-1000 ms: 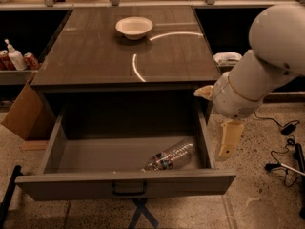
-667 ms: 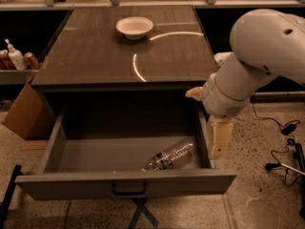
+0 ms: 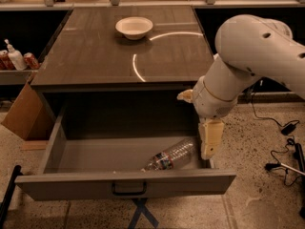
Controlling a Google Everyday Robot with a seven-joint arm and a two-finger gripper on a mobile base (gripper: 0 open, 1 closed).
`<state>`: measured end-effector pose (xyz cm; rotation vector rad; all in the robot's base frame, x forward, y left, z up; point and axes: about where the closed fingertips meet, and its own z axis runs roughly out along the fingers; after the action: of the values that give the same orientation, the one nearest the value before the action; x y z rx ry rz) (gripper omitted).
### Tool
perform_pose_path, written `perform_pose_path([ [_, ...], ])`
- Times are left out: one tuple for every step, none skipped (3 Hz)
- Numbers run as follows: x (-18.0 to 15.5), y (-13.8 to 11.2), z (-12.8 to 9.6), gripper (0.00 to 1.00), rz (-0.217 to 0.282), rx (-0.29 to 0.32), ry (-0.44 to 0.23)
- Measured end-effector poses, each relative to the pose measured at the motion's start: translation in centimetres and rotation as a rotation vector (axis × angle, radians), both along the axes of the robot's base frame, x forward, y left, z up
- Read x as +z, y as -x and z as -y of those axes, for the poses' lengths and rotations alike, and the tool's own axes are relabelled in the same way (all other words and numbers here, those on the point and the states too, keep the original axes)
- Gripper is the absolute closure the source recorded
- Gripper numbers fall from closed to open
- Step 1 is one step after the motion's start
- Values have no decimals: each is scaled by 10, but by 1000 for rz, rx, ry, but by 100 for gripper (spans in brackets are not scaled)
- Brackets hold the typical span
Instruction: Pick water bottle from top drawer and place on counter
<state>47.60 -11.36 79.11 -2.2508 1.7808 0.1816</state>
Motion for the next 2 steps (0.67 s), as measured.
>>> perform_pose_path([
  [-7, -2, -4, 0, 8, 34, -2],
  [-26, -9, -12, 0, 16, 108, 24],
])
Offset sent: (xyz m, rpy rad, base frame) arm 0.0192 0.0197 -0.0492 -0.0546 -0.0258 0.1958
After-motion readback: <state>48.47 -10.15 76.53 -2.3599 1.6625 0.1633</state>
